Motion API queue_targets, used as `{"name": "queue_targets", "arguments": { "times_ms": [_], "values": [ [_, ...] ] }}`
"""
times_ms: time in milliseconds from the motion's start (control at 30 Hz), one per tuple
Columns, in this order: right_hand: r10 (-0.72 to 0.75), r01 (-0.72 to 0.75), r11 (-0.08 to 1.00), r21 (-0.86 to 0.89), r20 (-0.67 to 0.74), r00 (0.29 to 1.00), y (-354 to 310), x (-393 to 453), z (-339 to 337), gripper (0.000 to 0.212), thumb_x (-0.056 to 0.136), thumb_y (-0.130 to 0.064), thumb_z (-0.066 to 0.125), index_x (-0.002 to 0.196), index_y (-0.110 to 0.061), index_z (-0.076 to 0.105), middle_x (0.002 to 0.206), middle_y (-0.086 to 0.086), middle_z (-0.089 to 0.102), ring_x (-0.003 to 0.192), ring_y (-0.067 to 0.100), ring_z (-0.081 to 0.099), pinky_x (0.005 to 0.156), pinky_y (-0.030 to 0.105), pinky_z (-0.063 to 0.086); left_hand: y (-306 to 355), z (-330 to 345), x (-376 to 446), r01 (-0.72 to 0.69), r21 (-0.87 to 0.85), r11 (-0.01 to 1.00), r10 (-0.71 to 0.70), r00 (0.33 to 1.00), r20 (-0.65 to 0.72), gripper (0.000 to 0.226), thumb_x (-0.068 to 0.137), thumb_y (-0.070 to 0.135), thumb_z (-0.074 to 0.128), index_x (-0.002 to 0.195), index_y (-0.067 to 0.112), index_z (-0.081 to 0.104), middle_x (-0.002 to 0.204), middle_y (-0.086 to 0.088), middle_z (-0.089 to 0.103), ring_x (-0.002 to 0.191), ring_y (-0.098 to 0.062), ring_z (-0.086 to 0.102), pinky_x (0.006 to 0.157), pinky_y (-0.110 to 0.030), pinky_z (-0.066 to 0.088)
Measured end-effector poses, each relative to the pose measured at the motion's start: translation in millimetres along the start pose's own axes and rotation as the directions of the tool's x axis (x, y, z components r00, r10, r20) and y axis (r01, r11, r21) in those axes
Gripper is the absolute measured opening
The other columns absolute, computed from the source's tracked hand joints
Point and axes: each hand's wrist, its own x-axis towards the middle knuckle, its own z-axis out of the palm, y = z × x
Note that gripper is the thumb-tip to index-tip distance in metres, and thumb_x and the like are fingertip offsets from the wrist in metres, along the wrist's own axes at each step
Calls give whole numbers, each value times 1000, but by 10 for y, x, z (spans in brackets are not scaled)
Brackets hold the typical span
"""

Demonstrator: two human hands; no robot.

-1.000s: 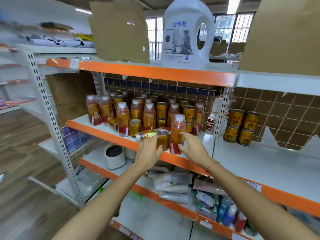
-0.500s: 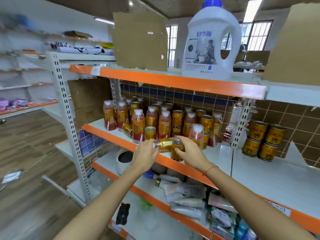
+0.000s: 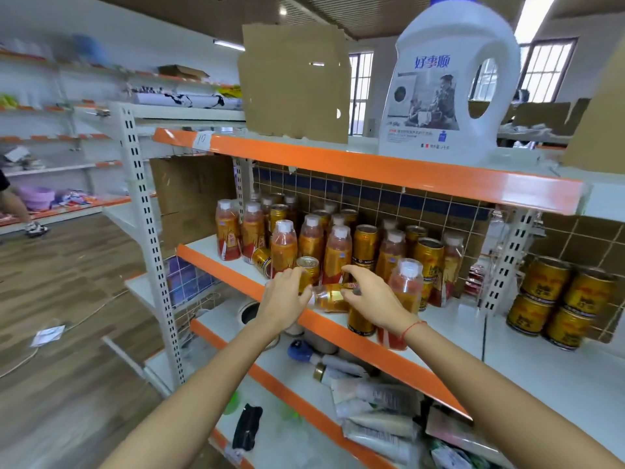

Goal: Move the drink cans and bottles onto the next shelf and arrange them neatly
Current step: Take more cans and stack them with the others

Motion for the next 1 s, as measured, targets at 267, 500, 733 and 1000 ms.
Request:
{"name": "queue_targets", "arguments": {
  "times_ms": [267, 500, 733, 1000],
  "values": [
    [62, -62, 997, -36, -12, 998, 5, 301, 41, 53, 94, -24, 51, 144, -17, 34, 143, 4, 43, 121, 20, 51, 97, 34, 45, -190, -2, 354, -50, -34, 998, 50, 999, 3, 42, 97, 31, 46, 135, 13, 44, 128, -7, 55, 118, -24, 49, 98, -39, 39],
    [230, -235, 971, -44, -105, 968, 90, 596, -43, 53, 92, -20, 53, 143, -15, 35, 143, 8, 44, 129, 23, 44, 104, 35, 40, -391, 9, 870, -161, -35, 986, 163, 983, 86, 51, 92, 34, 53, 138, 14, 40, 131, -7, 52, 120, -24, 49, 99, -40, 41],
    [344, -365, 919, -149, -152, 927, 187, 820, -116, 48, 90, -19, 55, 135, -11, 41, 131, 14, 53, 119, 28, 51, 95, 38, 46, -453, 2, 1193, -213, -194, 958, 251, 947, 201, 65, 90, 37, 60, 144, 14, 32, 142, -8, 42, 128, -22, 44, 99, -33, 39],
    [425, -442, 881, -165, -133, 896, 297, 1115, -307, 58, 89, -13, 58, 141, -8, 34, 137, 17, 47, 125, 30, 47, 101, 40, 43, -440, 223, 1474, -195, -202, 960, 264, 873, 409, 79, 83, 36, 70, 146, 14, 29, 149, -8, 34, 132, -21, 40, 103, -32, 39]
  ]
}}
